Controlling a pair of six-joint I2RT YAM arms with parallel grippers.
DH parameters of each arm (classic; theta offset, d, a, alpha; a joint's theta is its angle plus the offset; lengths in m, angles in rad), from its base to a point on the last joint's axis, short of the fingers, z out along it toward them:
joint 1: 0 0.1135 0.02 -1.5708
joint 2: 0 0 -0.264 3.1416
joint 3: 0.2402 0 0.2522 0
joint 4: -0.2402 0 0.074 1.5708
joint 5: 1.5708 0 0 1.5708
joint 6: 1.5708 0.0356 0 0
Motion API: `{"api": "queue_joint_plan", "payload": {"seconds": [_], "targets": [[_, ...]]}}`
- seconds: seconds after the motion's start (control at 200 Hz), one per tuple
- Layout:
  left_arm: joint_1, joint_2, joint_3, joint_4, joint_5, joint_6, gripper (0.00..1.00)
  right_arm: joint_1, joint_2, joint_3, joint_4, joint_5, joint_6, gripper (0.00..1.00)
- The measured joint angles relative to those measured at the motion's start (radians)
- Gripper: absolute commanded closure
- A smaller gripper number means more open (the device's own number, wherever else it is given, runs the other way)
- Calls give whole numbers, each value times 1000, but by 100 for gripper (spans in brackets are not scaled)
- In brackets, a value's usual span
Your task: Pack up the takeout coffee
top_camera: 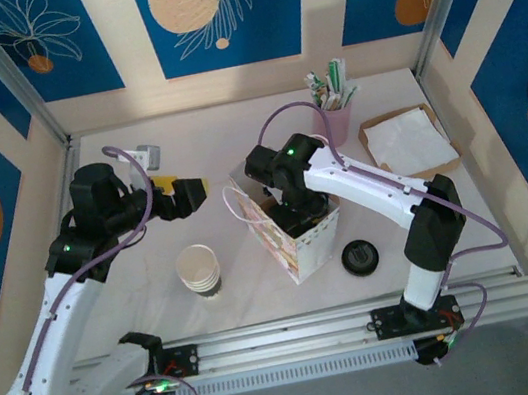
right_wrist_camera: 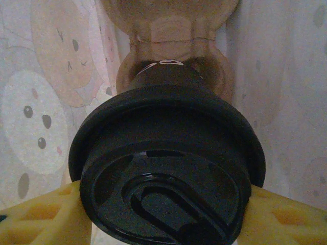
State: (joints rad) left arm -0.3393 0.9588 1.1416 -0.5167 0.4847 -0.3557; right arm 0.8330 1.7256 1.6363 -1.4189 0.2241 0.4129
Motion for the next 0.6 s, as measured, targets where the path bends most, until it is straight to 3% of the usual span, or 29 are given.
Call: {"api": "queue_joint_plan", "payload": {"seconds": [0.6], "targets": [[-2, -19, -5, 2, -23, 0, 1, 0, 1, 0, -3, -1, 0, 38]]}}
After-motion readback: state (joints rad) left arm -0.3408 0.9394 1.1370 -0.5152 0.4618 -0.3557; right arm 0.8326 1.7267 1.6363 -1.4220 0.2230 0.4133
